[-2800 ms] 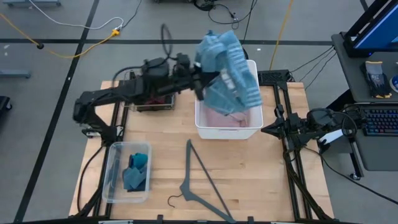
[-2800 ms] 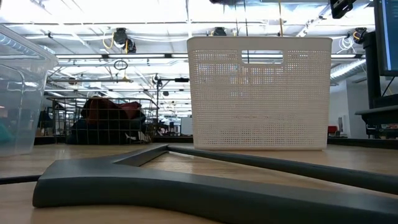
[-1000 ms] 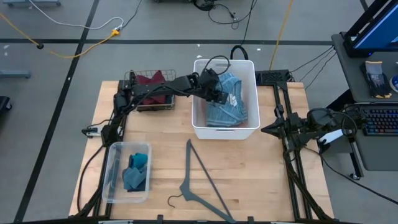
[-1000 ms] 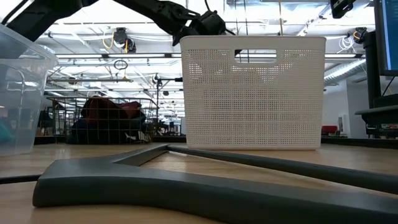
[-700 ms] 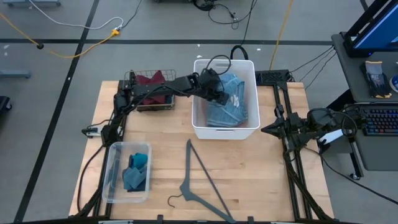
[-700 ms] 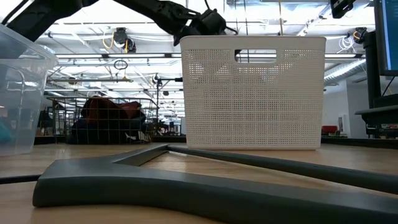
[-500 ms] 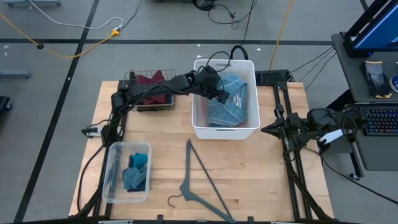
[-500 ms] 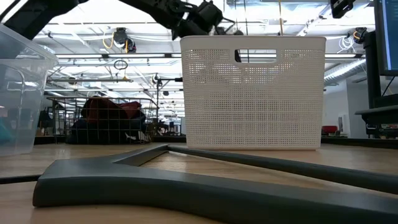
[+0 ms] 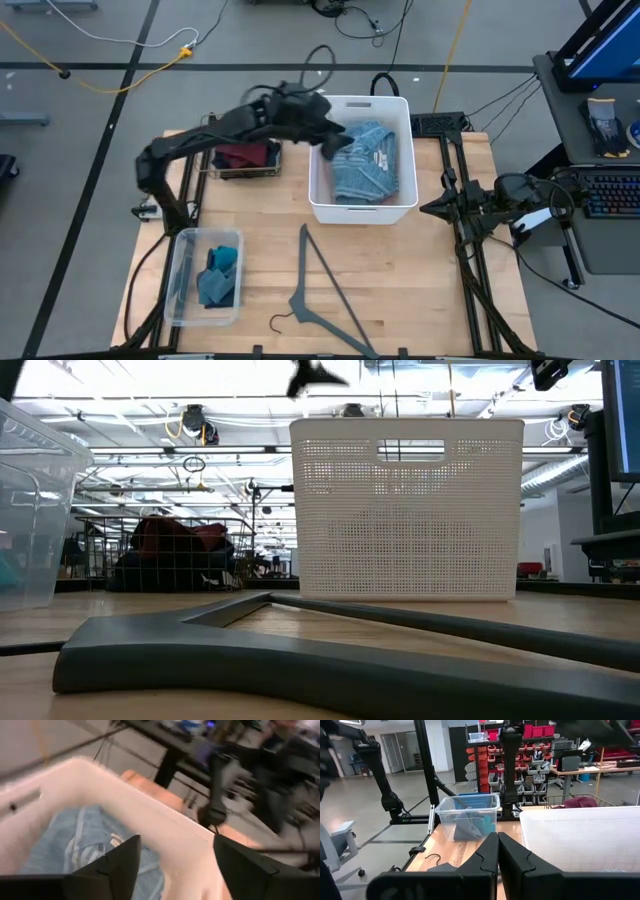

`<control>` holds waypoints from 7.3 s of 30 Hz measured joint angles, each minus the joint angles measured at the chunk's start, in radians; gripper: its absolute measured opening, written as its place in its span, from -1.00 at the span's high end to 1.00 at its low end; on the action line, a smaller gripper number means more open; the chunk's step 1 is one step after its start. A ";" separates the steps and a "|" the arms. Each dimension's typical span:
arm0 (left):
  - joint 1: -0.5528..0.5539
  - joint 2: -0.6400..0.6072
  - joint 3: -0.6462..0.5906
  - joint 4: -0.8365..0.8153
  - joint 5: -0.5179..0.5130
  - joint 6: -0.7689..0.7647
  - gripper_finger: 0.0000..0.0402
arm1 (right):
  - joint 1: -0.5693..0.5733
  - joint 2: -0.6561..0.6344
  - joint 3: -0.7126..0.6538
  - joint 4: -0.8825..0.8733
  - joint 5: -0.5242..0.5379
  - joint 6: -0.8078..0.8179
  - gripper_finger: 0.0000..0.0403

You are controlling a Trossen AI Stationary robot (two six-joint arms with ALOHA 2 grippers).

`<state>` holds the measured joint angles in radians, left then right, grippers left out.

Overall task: Pick & Place Cloths
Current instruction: Return to Home Position

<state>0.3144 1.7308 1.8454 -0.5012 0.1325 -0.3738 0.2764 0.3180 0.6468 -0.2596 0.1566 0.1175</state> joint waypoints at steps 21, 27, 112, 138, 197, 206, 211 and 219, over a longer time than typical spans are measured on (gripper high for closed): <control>-0.173 -0.491 -0.257 -0.151 -0.036 0.275 0.91 | 0.000 -0.036 0.000 -0.008 0.000 -0.025 1.00; -0.226 -0.696 -0.554 0.062 -0.028 0.266 0.92 | 0.000 -0.039 0.000 -0.013 0.000 -0.025 1.00; -0.265 -1.718 -1.772 0.356 -0.211 0.271 0.85 | 0.000 -0.310 -0.219 -0.242 0.049 0.252 1.00; -0.265 -1.718 -1.835 0.536 -0.105 0.450 0.85 | 0.000 -0.309 -0.518 0.069 0.101 -0.023 1.00; -0.265 -1.718 -1.833 0.535 -0.108 0.369 0.85 | 0.000 -0.309 -0.523 0.232 0.104 -0.018 1.00; -0.265 -1.718 -1.833 0.535 -0.108 0.369 0.85 | 0.000 -0.309 -0.522 0.233 0.103 -0.018 1.00; -0.265 -1.718 -1.833 0.535 -0.108 0.369 0.85 | 0.000 -0.309 -0.522 0.233 0.103 -0.018 1.00; -0.265 -1.718 -1.833 0.535 -0.108 0.369 0.85 | 0.000 -0.309 -0.521 0.233 0.103 -0.018 1.00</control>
<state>0.0490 0.0128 0.0120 0.0338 0.0244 -0.0049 0.2768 0.0090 0.1261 -0.0269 0.2600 0.0998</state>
